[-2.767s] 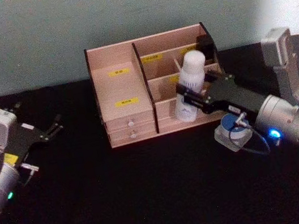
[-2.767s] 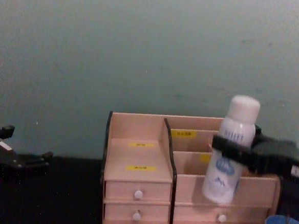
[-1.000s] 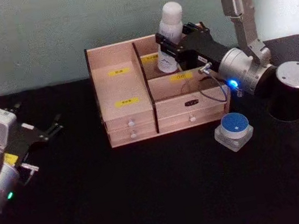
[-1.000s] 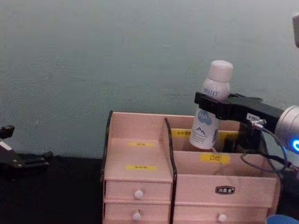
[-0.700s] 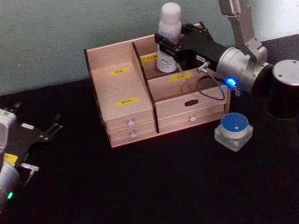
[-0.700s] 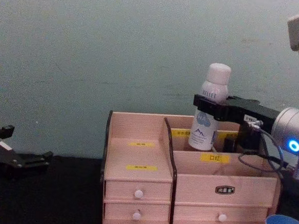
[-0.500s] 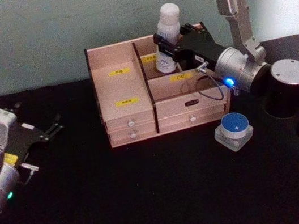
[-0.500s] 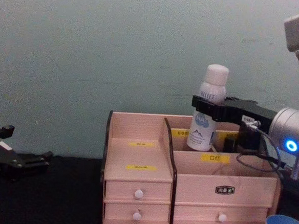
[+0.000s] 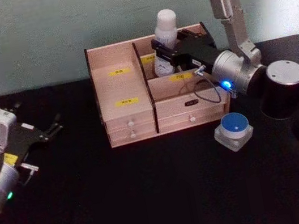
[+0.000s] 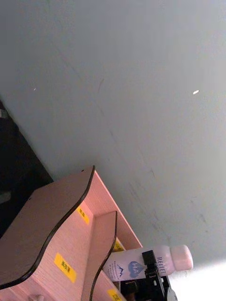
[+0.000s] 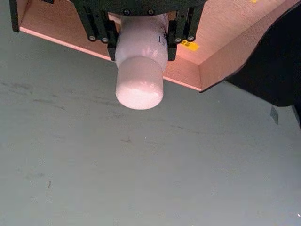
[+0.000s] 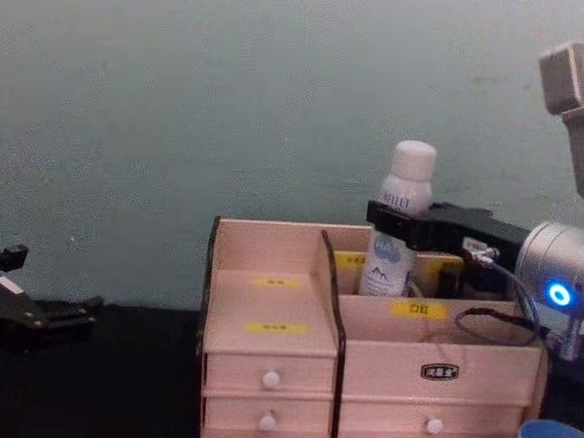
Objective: Pick up the facial cleanser and watermelon frost from the table and place them into the tiered storage box.
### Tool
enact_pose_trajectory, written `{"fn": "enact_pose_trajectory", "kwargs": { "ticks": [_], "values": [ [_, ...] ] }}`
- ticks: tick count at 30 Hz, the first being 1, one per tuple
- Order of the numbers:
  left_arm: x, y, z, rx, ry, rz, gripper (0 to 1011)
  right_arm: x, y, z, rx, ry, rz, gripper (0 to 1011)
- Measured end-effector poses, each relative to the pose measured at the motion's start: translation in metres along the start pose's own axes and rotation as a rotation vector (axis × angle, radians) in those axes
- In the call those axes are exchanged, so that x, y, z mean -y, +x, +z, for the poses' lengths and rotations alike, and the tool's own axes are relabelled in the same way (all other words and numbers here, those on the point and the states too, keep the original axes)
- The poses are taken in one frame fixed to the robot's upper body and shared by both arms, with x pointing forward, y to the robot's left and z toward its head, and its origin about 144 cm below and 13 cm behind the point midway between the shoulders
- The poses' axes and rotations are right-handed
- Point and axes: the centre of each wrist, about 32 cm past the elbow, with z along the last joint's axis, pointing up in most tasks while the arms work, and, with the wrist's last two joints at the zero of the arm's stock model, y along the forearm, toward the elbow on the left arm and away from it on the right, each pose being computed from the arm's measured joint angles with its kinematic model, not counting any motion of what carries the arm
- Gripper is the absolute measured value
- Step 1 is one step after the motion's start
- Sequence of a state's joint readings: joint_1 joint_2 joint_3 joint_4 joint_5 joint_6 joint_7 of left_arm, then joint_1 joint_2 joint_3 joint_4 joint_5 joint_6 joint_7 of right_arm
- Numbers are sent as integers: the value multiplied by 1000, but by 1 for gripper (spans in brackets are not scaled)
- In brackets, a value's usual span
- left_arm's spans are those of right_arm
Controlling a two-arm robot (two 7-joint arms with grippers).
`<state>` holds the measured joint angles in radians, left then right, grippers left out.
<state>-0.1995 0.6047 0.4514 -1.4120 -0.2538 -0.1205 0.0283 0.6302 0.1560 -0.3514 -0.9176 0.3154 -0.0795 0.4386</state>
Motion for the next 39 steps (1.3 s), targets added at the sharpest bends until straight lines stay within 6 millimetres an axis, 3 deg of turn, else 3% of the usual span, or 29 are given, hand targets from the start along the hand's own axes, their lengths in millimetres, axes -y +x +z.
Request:
{"fn": "enact_pose_trajectory", "kwargs": {
  "ticks": [39],
  "values": [
    [0,0,0,0,0,0,1001,-5,0,-12,-6,-62,-6,590]
  ]
}}
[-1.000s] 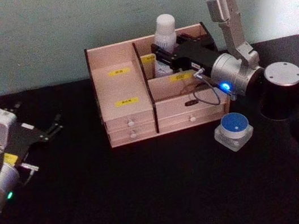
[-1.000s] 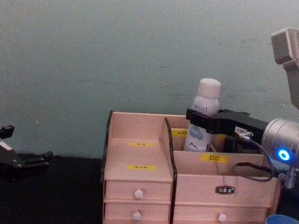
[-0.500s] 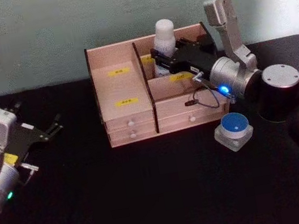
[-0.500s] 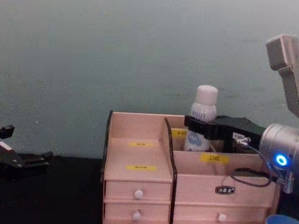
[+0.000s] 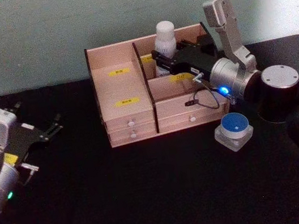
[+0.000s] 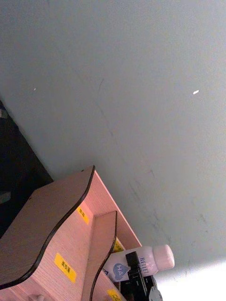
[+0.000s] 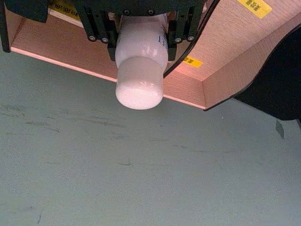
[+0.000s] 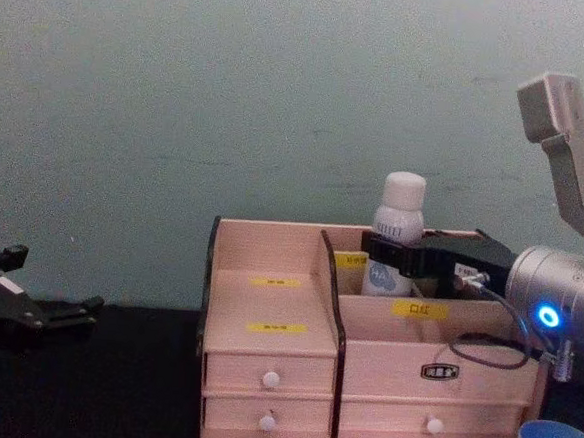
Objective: Pick up the facial cleanser and watermelon frost from the table and place them into the tiered storage box.
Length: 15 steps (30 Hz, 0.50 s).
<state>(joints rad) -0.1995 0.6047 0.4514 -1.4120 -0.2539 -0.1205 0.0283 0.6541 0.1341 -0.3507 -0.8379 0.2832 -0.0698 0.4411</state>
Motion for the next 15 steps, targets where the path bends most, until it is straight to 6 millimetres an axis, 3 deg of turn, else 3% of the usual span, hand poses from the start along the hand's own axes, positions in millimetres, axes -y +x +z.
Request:
{"fn": "enact_pose_trajectory", "kwargs": {
  "ticks": [15],
  "values": [
    [0,0,0,0,0,0,1001,0,0,0,1,-1,0,593]
  ]
}}
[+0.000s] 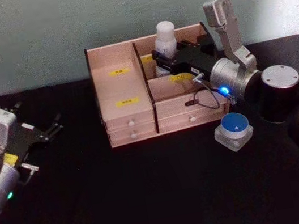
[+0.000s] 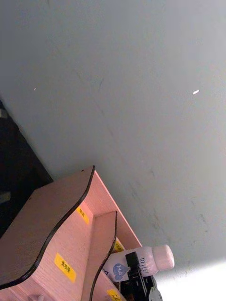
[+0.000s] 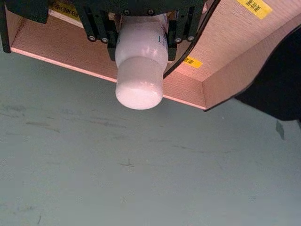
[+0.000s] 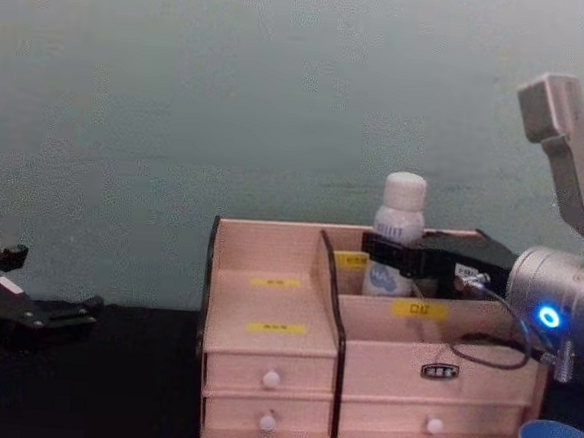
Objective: Pick up the facial cleanser and watermelon frost from the table and place them into the tiered storage box.
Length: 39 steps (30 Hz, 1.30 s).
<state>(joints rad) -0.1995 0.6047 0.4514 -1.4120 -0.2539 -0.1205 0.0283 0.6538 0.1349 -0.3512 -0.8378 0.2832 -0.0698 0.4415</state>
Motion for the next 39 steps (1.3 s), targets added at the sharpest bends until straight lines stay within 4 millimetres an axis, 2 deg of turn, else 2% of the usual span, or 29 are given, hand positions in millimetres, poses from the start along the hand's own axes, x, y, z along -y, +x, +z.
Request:
{"fn": "enact_pose_trajectory", "kwargs": {
  "ticks": [2,7,9,10,16,28,34,39],
  "values": [
    [0,0,0,0,0,0,1001,0,0,0,0,0,0,616],
    [0,0,0,0,0,0,1001,0,0,0,0,1,0,795],
    [0,0,0,0,0,0,1002,0,0,0,0,1,0,824],
    [0,0,0,0,0,0,1001,0,0,0,0,1,0,883],
    [0,0,0,0,0,0,1002,0,0,0,0,1,0,1003],
    [0,0,0,0,0,0,1001,0,0,0,0,1,0,1000],
    [0,0,0,0,0,0,1001,8,-5,5,30,40,2,1000],
    [0,0,0,0,0,0,1001,22,-8,10,51,70,8,1000]
  ]
}}
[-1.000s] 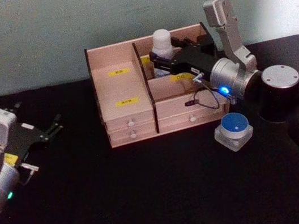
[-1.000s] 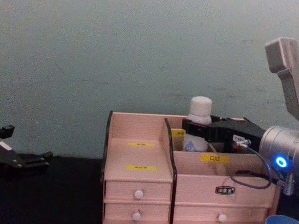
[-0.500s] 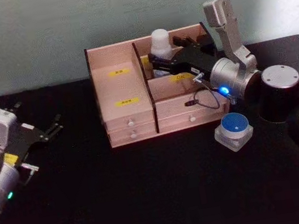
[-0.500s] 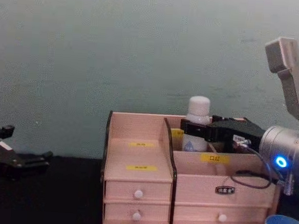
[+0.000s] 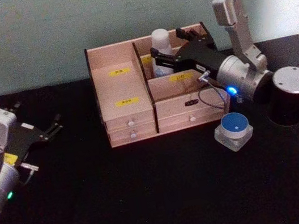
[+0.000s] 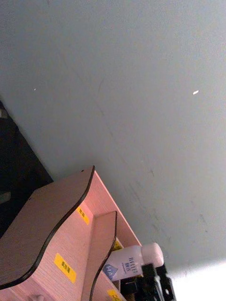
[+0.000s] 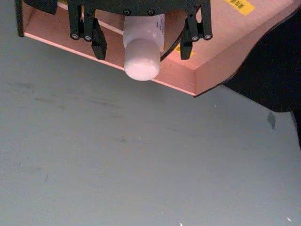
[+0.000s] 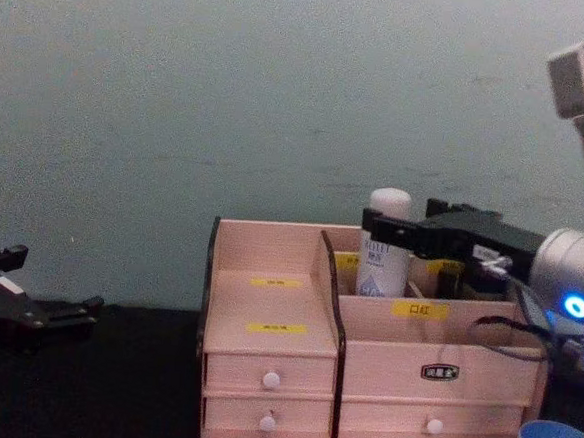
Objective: Pick up the facial cleanser and watermelon frost from the table and place them into the tiered storage box.
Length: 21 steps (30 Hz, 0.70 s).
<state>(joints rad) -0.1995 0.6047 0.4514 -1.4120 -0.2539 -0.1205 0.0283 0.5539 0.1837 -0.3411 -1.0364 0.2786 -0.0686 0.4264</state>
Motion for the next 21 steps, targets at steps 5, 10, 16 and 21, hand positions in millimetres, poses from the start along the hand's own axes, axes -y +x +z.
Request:
{"fn": "enact_pose_trajectory", "kwargs": {
  "ticks": [5,10,16,21],
  "values": [
    [0,0,0,0,0,0,1001,22,-1,7,17,18,10,1000],
    [0,0,0,0,0,0,1001,48,-1,11,28,19,14,1000],
    [0,0,0,0,0,0,1001,83,-1,12,43,1,9,1000],
    [0,0,0,0,0,0,1001,108,-3,11,44,-29,8,1000]
  ]
}}
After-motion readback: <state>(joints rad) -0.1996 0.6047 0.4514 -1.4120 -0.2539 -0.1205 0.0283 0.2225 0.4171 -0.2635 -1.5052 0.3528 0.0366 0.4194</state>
